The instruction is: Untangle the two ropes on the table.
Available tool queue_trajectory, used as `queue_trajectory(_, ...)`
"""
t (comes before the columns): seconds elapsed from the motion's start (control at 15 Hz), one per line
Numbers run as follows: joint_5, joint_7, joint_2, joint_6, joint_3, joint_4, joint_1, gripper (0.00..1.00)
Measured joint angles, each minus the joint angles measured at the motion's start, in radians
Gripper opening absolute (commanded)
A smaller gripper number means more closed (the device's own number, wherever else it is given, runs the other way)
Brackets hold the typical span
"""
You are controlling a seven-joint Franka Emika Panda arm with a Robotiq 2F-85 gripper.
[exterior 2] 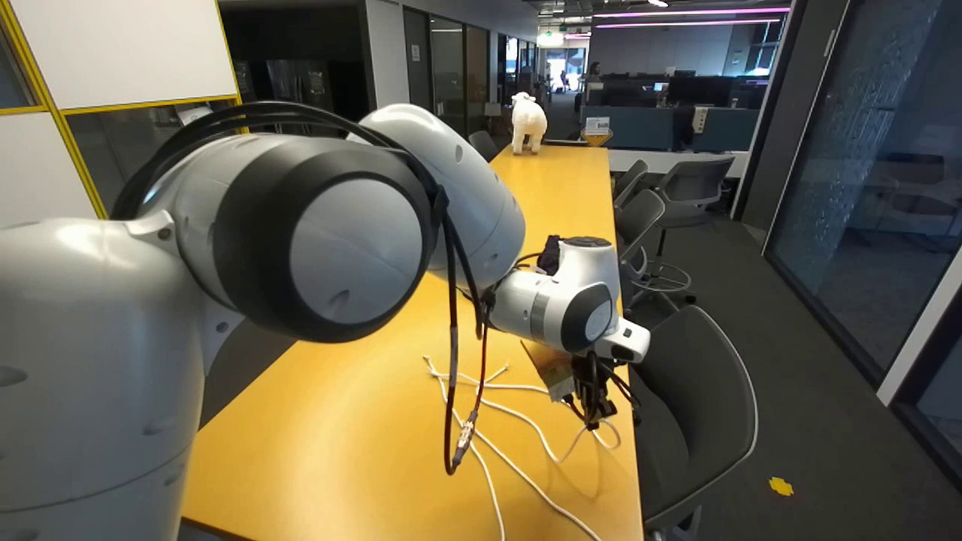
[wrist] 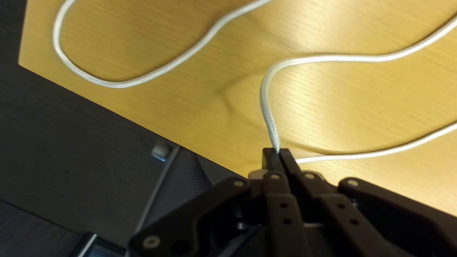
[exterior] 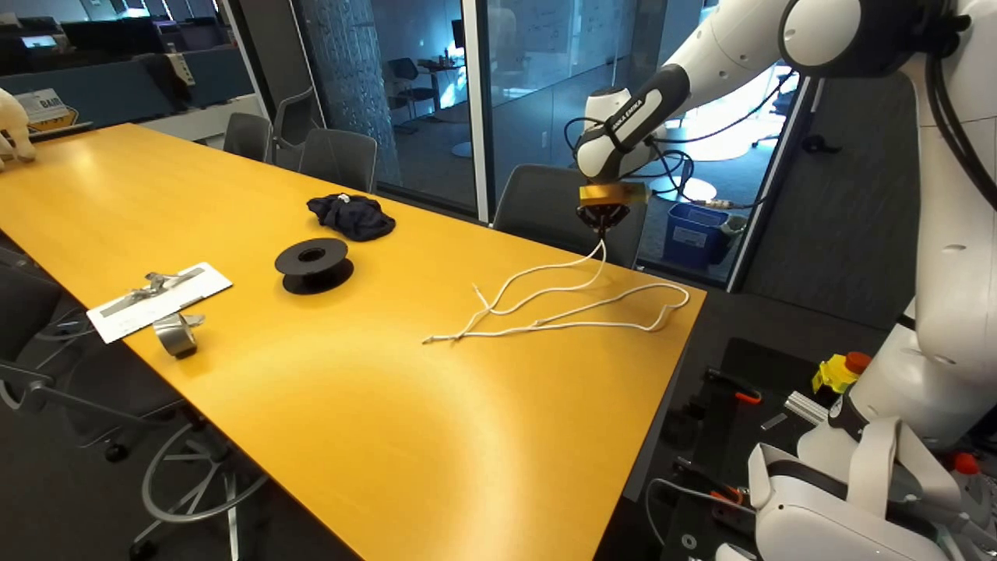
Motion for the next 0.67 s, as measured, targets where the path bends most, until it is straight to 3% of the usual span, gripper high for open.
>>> queue_trajectory(0.67,0.085,-0.121,0.064,-0.082,-0.026,-0.036,-0.059,0.01)
